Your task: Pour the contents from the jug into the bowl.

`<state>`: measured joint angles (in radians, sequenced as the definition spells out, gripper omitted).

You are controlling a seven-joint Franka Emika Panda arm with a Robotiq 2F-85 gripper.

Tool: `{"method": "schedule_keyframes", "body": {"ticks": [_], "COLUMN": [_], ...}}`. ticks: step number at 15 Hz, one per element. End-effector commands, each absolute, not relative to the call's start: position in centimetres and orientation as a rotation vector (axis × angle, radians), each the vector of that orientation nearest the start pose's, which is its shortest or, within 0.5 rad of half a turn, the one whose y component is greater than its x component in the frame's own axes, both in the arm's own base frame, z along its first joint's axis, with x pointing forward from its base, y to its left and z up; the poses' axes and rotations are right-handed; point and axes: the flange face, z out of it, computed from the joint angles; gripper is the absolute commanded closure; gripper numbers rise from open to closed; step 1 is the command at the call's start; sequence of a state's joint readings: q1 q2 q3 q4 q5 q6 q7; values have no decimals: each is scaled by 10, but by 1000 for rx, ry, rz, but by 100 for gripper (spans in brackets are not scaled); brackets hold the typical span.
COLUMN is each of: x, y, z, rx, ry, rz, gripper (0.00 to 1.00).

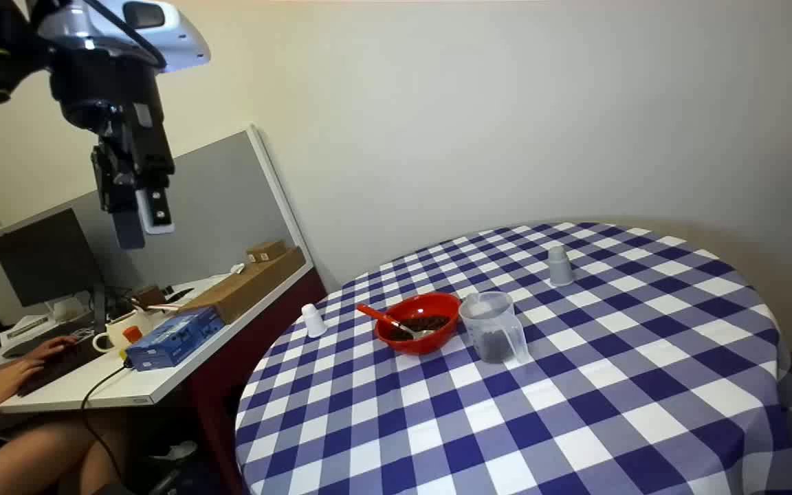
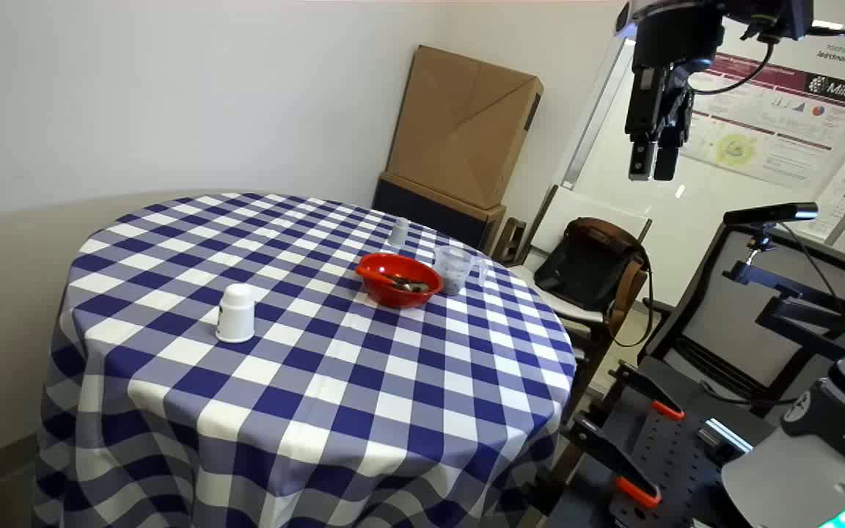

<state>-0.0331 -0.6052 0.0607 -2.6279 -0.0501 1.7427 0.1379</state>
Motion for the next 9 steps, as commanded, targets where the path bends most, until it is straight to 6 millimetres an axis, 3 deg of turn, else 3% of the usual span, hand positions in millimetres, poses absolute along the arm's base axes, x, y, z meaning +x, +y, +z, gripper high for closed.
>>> {"method": "schedule_keyframes", "body": {"ticks": [1,5,9], "x": [325,325,355], "y": [4,4,-27], "z": [420,420,435], "rx": [-3209,-3209,-3320], "ry": [177,177,-90], "rz": [445,445,577], "gripper": [0,0,0]}}
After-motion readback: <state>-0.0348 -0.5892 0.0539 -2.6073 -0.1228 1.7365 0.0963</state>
